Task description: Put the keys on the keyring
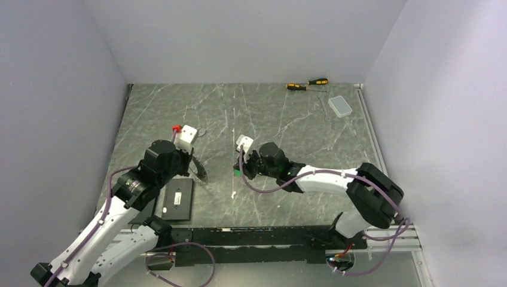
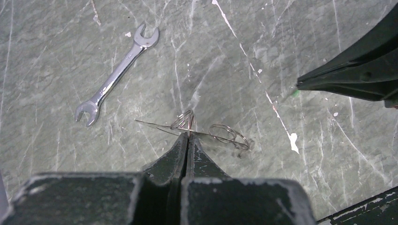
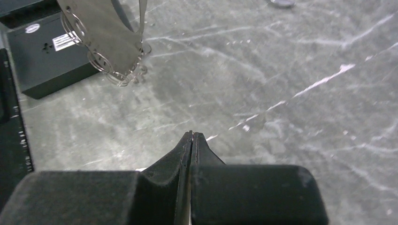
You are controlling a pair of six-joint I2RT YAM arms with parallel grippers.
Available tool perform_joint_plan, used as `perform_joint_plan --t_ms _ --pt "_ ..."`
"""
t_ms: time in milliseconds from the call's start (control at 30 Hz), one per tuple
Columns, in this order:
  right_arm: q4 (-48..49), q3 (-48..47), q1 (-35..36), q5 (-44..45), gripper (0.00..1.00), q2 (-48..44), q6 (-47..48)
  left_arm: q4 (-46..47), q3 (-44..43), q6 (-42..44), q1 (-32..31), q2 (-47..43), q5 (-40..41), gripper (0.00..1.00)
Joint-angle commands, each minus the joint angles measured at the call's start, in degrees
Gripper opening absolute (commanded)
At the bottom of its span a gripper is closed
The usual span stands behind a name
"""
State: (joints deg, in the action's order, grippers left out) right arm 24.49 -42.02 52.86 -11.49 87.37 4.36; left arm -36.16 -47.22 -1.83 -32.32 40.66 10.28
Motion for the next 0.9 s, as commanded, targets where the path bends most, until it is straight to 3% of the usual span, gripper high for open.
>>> perform_joint_plan --t_ms 0,167,467,733,867 --pt "-1.3 2.8 -0.1 -1.6 0.0 -4.1 -11.4 3.5 -0.4 1.0 0.3 -0.2 -1.1 0.0" --pt "0.3 7.9 0.0 -7.1 0.0 -9.5 -15.2 4.1 -0.3 1.1 0.3 -0.3 -6.1 0.0" --pt "-2.6 14.1 -0.2 -22.7 0.0 -25.0 -1.5 6.6 0.1 3.5 0.3 2.3 -21.6 0.0" --pt "-9.0 10.8 -0.1 -32.4 0.0 -30.7 -2.0 9.5 0.5 3.0 0.3 5.2 -39.1 0.0" --pt "-14.5 8.4 -0.1 -29.7 0.0 -33.8 -1.2 10.8 0.9 2.3 0.2 5.1 -45.0 0.0"
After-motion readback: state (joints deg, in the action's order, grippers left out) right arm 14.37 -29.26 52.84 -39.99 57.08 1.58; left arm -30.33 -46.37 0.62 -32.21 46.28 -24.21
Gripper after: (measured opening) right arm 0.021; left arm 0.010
